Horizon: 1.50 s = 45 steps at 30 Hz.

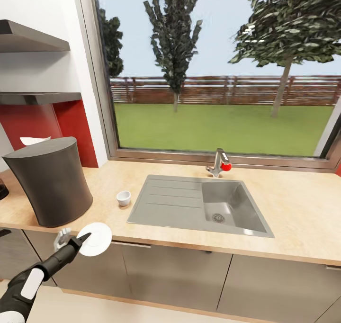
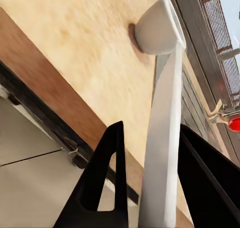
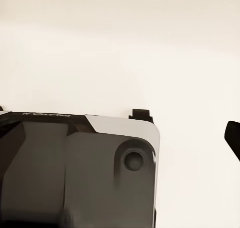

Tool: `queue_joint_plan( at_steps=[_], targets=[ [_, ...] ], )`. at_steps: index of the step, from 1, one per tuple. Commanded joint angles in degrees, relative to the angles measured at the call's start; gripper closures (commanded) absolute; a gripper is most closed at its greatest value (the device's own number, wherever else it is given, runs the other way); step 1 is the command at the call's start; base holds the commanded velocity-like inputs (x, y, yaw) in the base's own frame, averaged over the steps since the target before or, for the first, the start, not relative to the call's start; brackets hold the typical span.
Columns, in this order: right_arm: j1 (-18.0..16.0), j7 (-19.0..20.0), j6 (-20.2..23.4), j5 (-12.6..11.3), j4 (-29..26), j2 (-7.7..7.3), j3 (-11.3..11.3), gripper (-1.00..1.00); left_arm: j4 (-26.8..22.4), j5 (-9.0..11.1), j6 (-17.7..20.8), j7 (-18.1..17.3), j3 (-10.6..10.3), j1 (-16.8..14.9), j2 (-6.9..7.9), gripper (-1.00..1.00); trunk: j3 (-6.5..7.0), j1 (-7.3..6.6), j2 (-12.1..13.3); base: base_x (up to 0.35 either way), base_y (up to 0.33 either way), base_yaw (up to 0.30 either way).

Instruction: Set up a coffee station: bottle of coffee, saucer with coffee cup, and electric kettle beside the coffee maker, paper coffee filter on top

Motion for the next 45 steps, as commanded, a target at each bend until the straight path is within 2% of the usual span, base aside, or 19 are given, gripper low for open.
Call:
queue_joint_plan(
  at_steps=[1, 6, 12, 20, 28, 33, 35, 38, 40, 45],
  targets=[
    [0.0, 0.2, 0.0, -0.4, 0.0, -0.03, 0.4, -1.0, 0.0, 0.3, 0.5, 0.2, 0.2, -0.1, -0.1, 1.0, -0.13, 0.04, -0.1, 0.0, 0.0, 0.0],
    [0.0, 0.2, 0.0, -0.4, 0.0, -0.03, 0.4, -1.0, 0.0, 0.3, 0.5, 1.2, 0.4, -0.3, -0.19, 1.0, -0.13, 0.04, -0.1, 0.0, 0.0, 0.0],
    [0.0, 0.2, 0.0, -0.4, 0.0, -0.04, 0.4, -1.0, -0.1, 0.6, 0.6, 4.7, 0.5, -0.5, -0.23, 1.0, -0.13, 0.04, -0.1, 0.0, 0.0, 0.0],
    [0.0, 0.2, 0.0, -0.4, 0.0, -0.04, 0.4, -1.0, -1.6, 0.8, 0.8, 5.2, 0.7, -1.3, -0.24, 1.0, -0.13, 0.04, -0.1, 0.0, 0.0, 0.0],
    [0.0, 0.2, 0.0, -0.4, 0.0, -0.02, 0.4, -1.0, -7.1, 2.9, 1.3, 5.3, 0.6, -1.3, -0.38, 1.0, -0.13, 0.04, -0.1, 0.0, 0.0, 0.0],
    [0.0, 0.2, 0.0, -0.4, 0.0, -0.02, 0.4, -1.0, -7.8, 3.1, 1.4, 5.5, 0.5, -1.4, -0.44, 1.0, -0.13, 0.04, -0.1, 0.0, 0.0, 0.0],
    [0.0, 0.2, 0.0, -0.4, 0.0, -0.02, 0.4, -1.0, -7.9, 3.2, 1.4, 6.6, 0.5, -1.4, -0.51, 1.0, -0.13, 0.04, -0.1, 0.0, 0.0, 0.0],
    [0.0, 0.2, 0.0, -0.4, 0.0, -0.04, 0.4, -1.0, -7.9, 3.3, 1.4, 11.0, 0.5, -1.5, -1.19, 1.0, -0.13, 0.04, -0.1, 0.0, 0.0, 0.0],
    [0.0, 0.2, 0.0, -0.4, 0.0, -0.04, 0.4, -1.0, -7.9, 3.5, 1.2, 14.1, 0.5, -1.5, -2.36, 1.0, -0.13, 0.04, -0.1, 0.0, 0.0, 0.0],
    [0.0, 0.2, -0.1, -0.4, 0.0, -0.09, 0.4, -1.0, -7.9, 3.9, 0.9, 15.7, 0.5, -1.4, -4.16, 1.0, -0.13, 0.04, -0.1, 0.0, 0.0, 0.0]
  ],
)
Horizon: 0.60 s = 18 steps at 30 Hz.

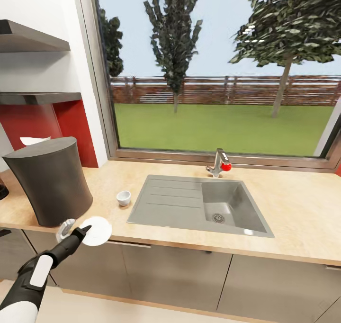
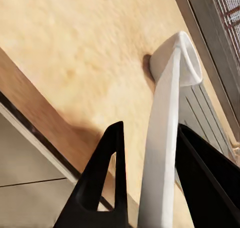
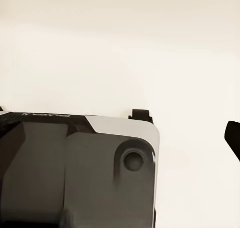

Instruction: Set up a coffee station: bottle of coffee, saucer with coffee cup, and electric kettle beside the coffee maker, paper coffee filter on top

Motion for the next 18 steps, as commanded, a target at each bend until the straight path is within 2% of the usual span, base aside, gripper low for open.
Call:
queue_joint_plan(
  at_steps=[1, 4, 10, 18],
  targets=[
    [0.0, 0.2, 0.0, -0.4, 0.0, -0.04, 0.4, -1.0, 0.0, 0.3, 0.4, 0.0, 0.2, 0.0, -0.46, 1.0, -0.13, 0.04, -0.1, 0.0, 0.0, 0.0],
    [0.0, 0.2, 0.0, -0.4, 0.0, -0.05, 0.4, -1.0, 0.0, 0.3, 0.2, 0.5, 0.3, 0.4, -1.19, 1.0, -0.13, 0.04, -0.1, 0.0, 0.0, 0.0],
    [0.0, 0.2, 0.0, -0.4, 0.0, -0.06, 0.4, -1.0, 0.0, 0.4, 0.1, 0.8, 0.3, 0.7, -1.38, 1.0, -0.13, 0.04, -0.1, 0.023, 0.0, 0.0],
    [0.0, 0.2, 0.0, -0.4, 0.0, -0.06, 0.5, -1.0, 0.0, 0.3, 0.1, 0.9, 0.3, 0.6, -1.31, 1.0, -0.13, 0.04, -0.1, 0.288, 0.001, 0.0]
  ],
)
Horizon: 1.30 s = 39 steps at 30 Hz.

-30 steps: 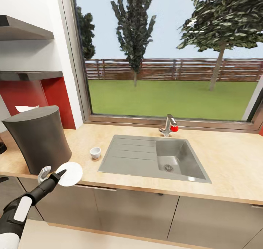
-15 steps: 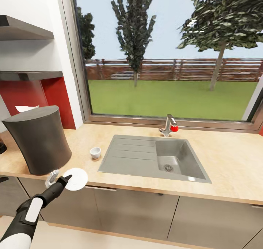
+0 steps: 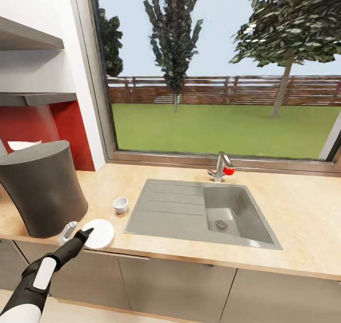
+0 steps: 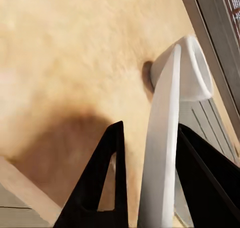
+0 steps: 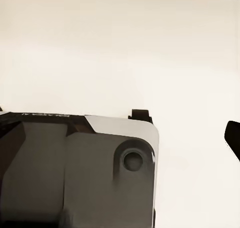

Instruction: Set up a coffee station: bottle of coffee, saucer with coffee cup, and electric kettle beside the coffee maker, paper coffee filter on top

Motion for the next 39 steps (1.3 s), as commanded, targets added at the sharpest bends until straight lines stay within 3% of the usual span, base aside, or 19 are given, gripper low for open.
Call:
queue_joint_plan(
  at_steps=[1, 7, 18, 25, 39],
  targets=[
    [0.0, 0.2, 0.0, -0.4, 0.0, -0.02, 0.4, -1.0, 0.0, 0.3, 0.5, -0.1, 0.2, -0.1, -0.02, 1.0, -0.13, 0.07, -0.1, 0.332, 0.026, 0.0],
    [0.0, 0.2, 0.1, -0.4, 0.0, -0.02, 0.4, -1.0, 0.0, 0.3, 0.5, -0.1, 0.3, 0.0, -0.01, 1.0, -0.13, 0.07, -0.1, 0.292, 0.049, 0.0],
    [0.0, 0.2, 0.1, -0.4, -0.1, 0.04, 0.3, -1.0, 0.1, 0.2, -0.6, 0.0, 0.6, 0.1, 0.06, 1.0, -0.33, 0.07, -0.1, 0.026, 0.004, 0.059],
    [0.0, 0.2, 0.1, -0.4, -0.1, 0.06, 0.3, -1.0, 0.2, 0.2, -3.5, 3.3, 0.3, 0.4, 0.11, 1.0, -0.43, 0.07, -0.1, 0.0, 0.0, 0.043],
    [0.0, 0.2, 0.1, -0.4, 0.0, 0.06, 0.4, -1.0, 0.7, 0.2, -3.7, 3.7, 0.3, 0.4, 0.08, 1.0, -0.43, 0.07, -0.1, 0.098, 0.0, 0.0]
  ],
)
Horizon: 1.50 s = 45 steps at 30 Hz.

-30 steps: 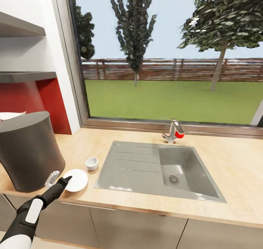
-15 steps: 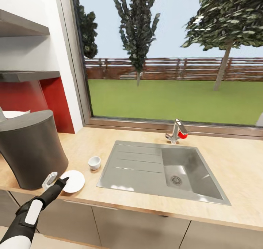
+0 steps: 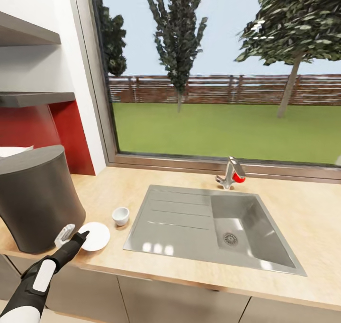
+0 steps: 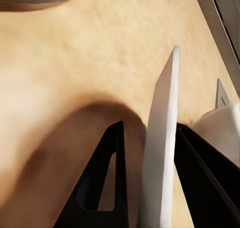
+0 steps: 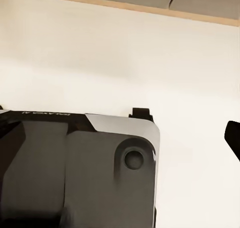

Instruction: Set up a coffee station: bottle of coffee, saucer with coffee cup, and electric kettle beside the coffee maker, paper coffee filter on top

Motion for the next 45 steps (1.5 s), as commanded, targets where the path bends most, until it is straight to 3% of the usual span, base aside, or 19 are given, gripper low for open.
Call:
queue_joint_plan(
  at_steps=[1, 45],
  targets=[
    [0.0, 0.2, 0.0, -0.4, 0.0, -0.02, 0.4, -1.0, 0.0, 0.4, 0.5, -0.1, 0.2, -0.1, -0.03, 1.0, -0.13, 0.04, -0.1, 0.046, 0.0, 0.0],
    [0.0, 0.2, 0.0, -0.4, 0.0, -0.08, 0.4, -1.0, 0.1, 0.3, -0.6, -0.1, 0.2, -0.1, 0.05, 1.0, -0.19, 0.04, -0.1, 0.036, 0.0, 0.007]
  ],
)
